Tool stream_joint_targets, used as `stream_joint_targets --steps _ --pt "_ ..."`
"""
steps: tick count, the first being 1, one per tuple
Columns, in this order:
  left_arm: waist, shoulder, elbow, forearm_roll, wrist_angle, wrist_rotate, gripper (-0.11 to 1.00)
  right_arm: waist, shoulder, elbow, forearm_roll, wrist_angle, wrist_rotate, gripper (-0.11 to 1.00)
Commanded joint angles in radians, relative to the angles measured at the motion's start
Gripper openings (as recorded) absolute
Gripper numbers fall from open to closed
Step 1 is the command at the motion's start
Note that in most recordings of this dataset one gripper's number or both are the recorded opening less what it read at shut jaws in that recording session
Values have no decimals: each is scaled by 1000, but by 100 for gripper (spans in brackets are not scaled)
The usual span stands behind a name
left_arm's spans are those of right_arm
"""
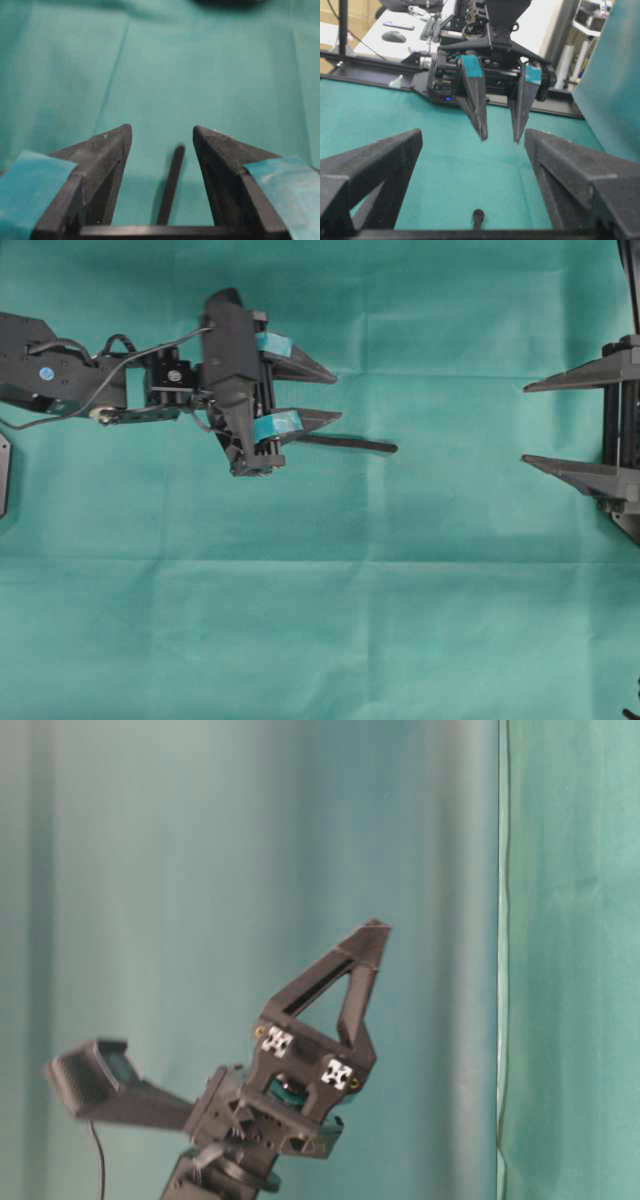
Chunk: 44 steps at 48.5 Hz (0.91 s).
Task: Peel off the Velcro with your right arm.
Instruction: 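Move the left gripper to the black Velcro strap's left end and close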
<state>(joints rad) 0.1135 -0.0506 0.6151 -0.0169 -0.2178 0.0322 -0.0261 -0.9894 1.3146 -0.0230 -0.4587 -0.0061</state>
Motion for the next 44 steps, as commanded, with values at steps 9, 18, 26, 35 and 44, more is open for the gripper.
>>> stream_joint_targets --steps 9,18,26,35,44 --pt "3 23 -114 0 249 3 56 0 3 -11 -2 -21 3 67" --pt "3 74 -167 2 382 3 56 0 3 -11 -2 -21 3 67" --pt "2 123 -181 2 388 11 56 0 3 -11 -2 -21 3 67" --pt "3 161 -184 2 387 17 56 0 3 -8 -2 -23 5 67" --pt "3 219 -183 2 359 17 55 0 3 -5 -2 -23 5 67"
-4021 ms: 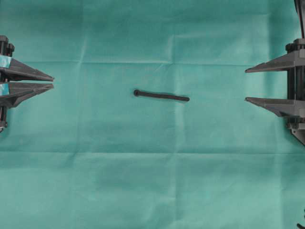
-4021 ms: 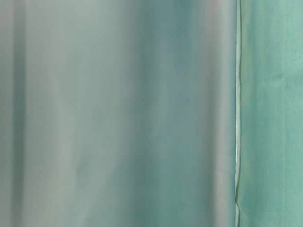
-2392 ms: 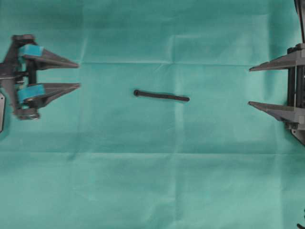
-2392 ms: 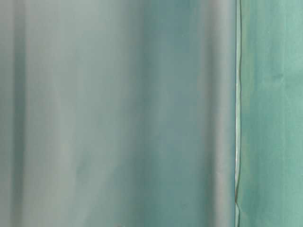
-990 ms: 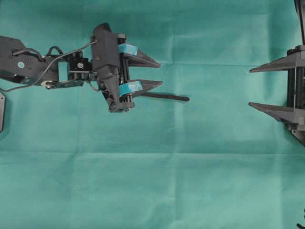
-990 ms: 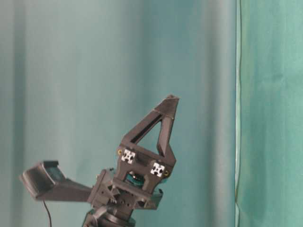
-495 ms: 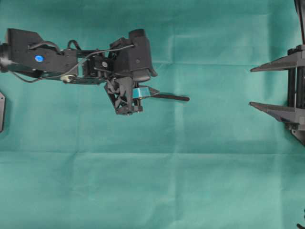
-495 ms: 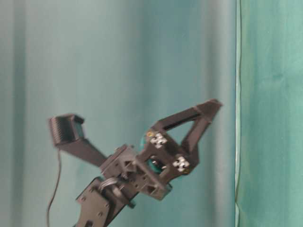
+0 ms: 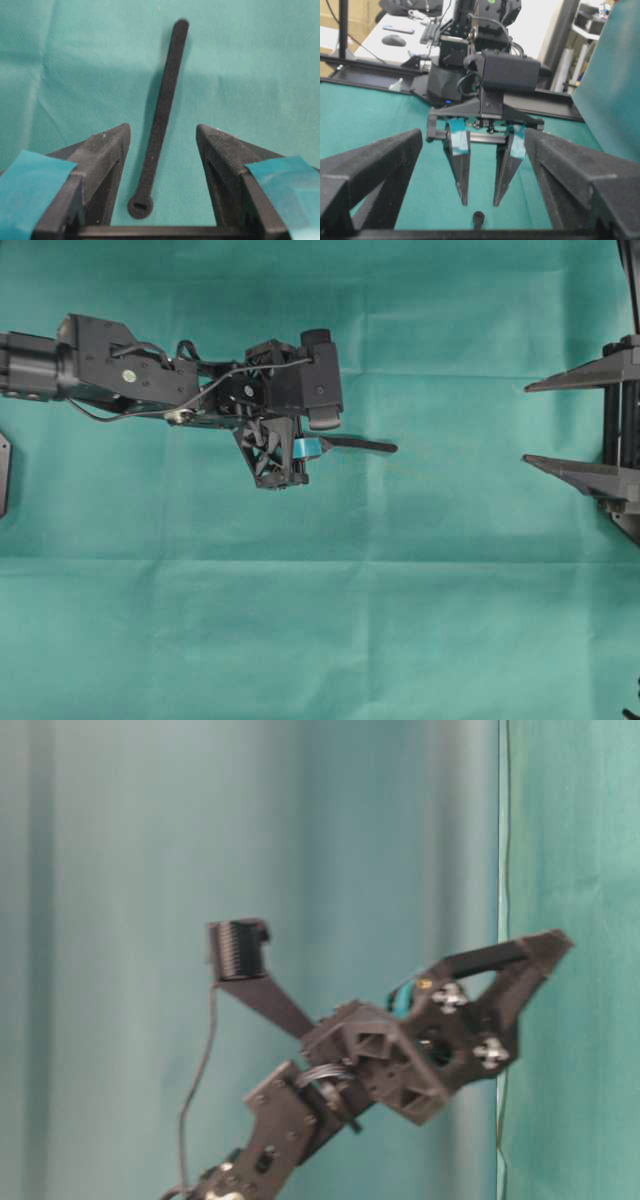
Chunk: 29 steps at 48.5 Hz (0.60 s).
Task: Peel off the Velcro with your right arm.
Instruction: 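Move the left gripper to the black Velcro strap's left end and close, then lift the strap with the left gripper, raising it upright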
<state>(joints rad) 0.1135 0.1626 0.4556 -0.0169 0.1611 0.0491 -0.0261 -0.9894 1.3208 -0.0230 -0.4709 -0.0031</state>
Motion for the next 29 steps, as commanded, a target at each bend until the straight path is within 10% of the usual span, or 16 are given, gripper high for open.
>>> stream_joint_targets --steps 1,29 --pt "2 14 -23 2 -23 0 56 0 3 -11 -2 -9 2 67" --pt "3 141 -34 2 -118 0 56 0 3 2 -2 -21 3 67"
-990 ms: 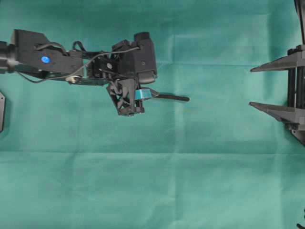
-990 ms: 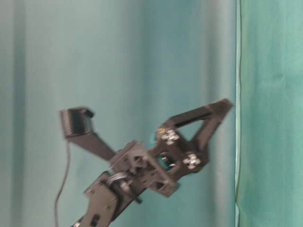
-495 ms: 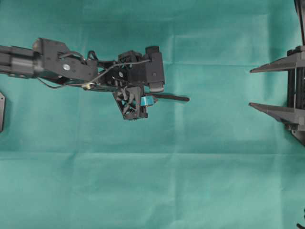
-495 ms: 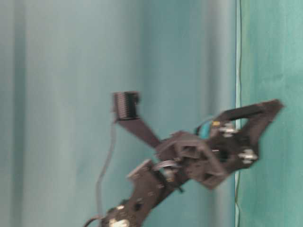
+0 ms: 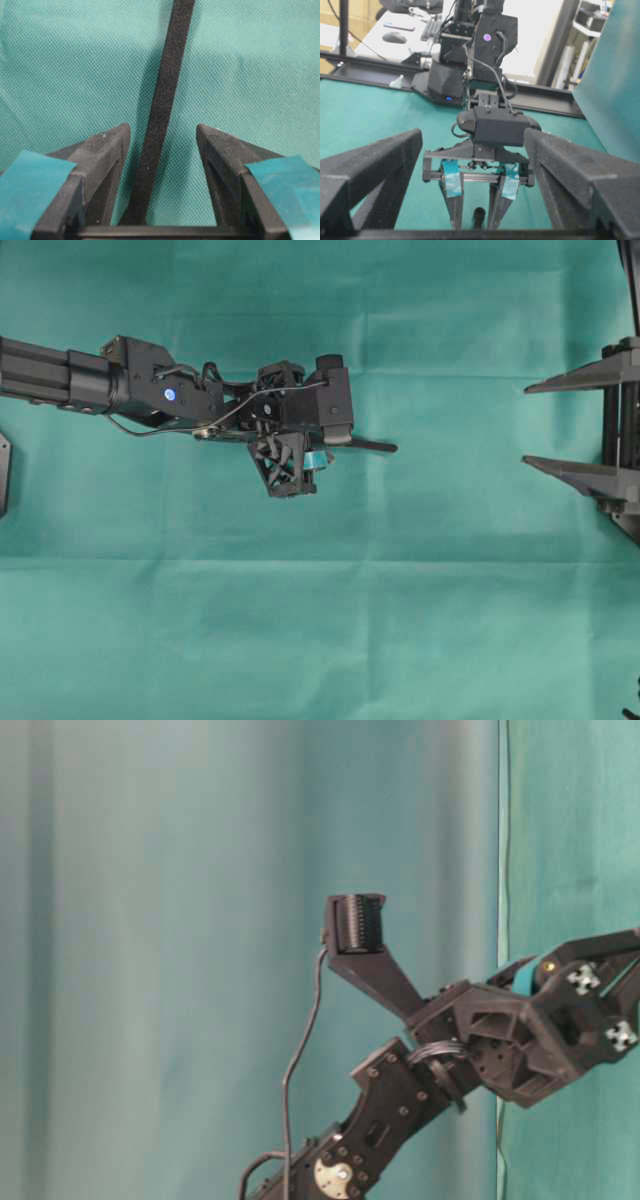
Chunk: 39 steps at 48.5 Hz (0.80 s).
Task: Peel off the Velcro with your right arm.
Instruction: 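Lift the strap with the left gripper, raising it upright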
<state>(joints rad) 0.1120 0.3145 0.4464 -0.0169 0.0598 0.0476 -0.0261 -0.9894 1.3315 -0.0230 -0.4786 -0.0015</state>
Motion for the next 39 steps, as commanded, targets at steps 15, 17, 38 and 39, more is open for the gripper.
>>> stream_joint_targets --steps 15,17,38,39 --pt "8 14 -26 2 -20 2 56 0 3 -3 -2 -32 3 67" --pt "6 15 -26 2 -20 2 56 0 3 -2 -2 -32 3 67" --pt "8 -9 -18 2 -3 2 19 0 3 0 -2 -34 3 67" --pt "8 -14 -17 2 0 2 15 0 3 0 -2 -32 3 67"
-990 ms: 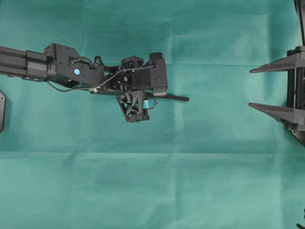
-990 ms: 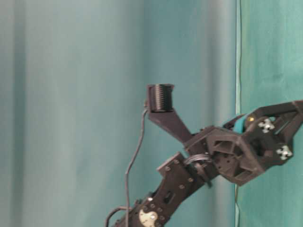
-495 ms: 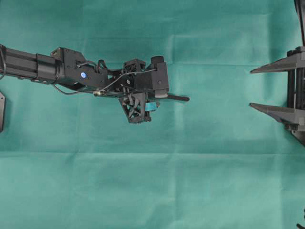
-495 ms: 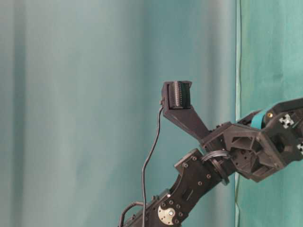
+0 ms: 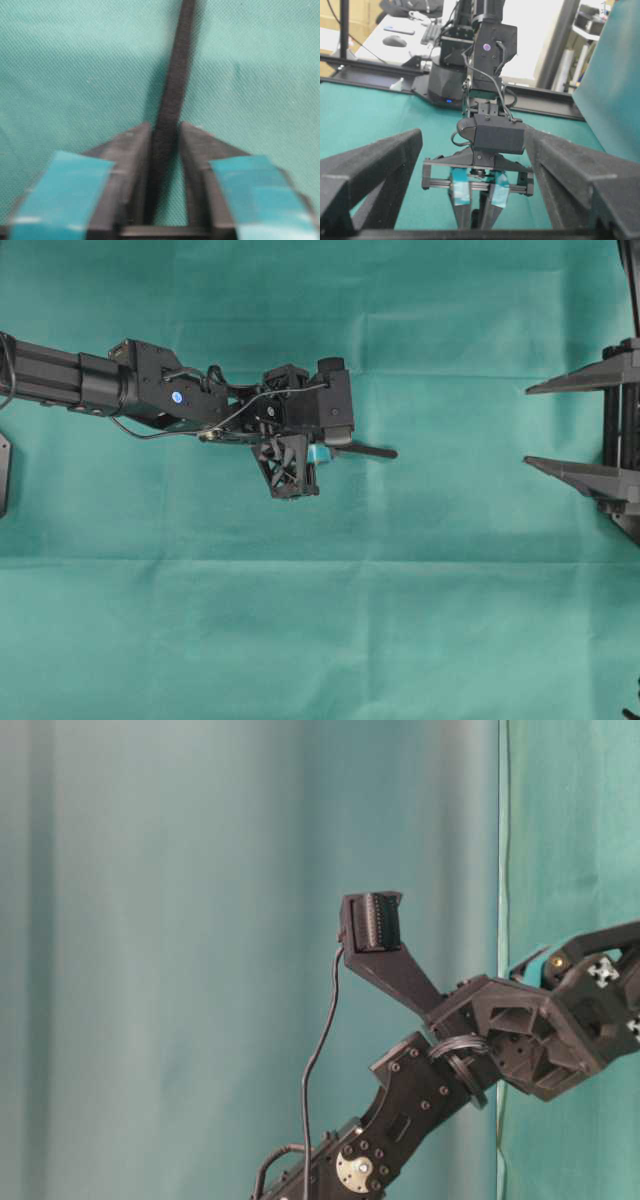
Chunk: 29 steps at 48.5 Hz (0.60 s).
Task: Peel off the Velcro with your right arm.
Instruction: 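Lift the strap with the left gripper, raising it upright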
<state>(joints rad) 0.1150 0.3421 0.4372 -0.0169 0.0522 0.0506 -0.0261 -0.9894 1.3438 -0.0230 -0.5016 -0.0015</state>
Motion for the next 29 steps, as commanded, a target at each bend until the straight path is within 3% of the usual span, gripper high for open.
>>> stream_joint_targets --steps 1,29 --pt "5 -46 -8 2 11 -3 12 0 3 -11 -2 -9 3 67" --pt "-8 -253 11 -2 98 -21 10 0 -6 -37 -11 -9 -3 67"
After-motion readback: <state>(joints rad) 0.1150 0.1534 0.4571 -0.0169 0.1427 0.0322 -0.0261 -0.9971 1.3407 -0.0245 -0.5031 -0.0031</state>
